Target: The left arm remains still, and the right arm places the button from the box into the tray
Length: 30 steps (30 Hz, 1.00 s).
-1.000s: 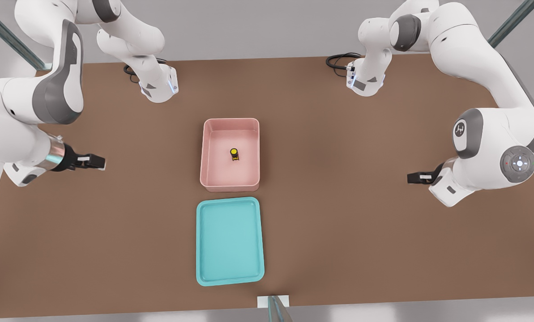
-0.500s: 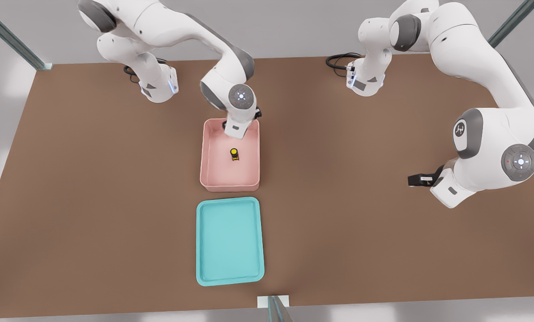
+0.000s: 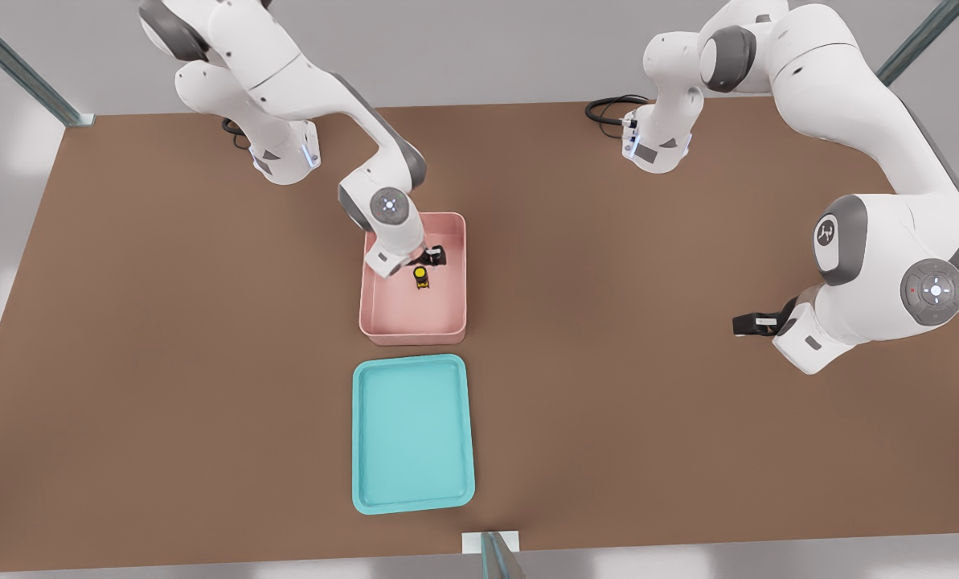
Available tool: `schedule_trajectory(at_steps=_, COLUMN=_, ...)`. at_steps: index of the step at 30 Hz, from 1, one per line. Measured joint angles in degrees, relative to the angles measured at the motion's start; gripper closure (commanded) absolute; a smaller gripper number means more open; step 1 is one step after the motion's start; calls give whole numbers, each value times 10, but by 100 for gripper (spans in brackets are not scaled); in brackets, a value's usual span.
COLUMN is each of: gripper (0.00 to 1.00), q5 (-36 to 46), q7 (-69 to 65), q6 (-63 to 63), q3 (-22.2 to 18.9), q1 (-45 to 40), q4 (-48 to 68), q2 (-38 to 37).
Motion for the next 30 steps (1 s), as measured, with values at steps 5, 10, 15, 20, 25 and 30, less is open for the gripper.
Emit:
schedule_trajectory(at_steps=5, gripper=0, q5=-17, q7=28, q6=62, q3=3, q1=6, q4=-19, q2=16)
schedule_trajectory(at_steps=10, gripper=0, q5=-43, q7=48, q6=102, q3=8, q1=8, q4=-26, q2=36)
schedule_trajectory(at_steps=15, gripper=0, q5=-68, q7=63, q6=131, q3=9, q1=4, q4=-30, q2=54)
schedule_trajectory(at_steps=20, gripper=0, q5=-82, q7=75, q6=151, q3=8, q1=2, q4=-32, q2=64)
schedule_trajectory(at_steps=25, gripper=46, q5=-87, q7=82, q6=160, q3=8, q1=2, q4=-33, q2=65)
schedule_trajectory(at_steps=30, gripper=61, q5=-88, q7=85, q6=163, q3=6, q1=-3, q4=-32, q2=62)
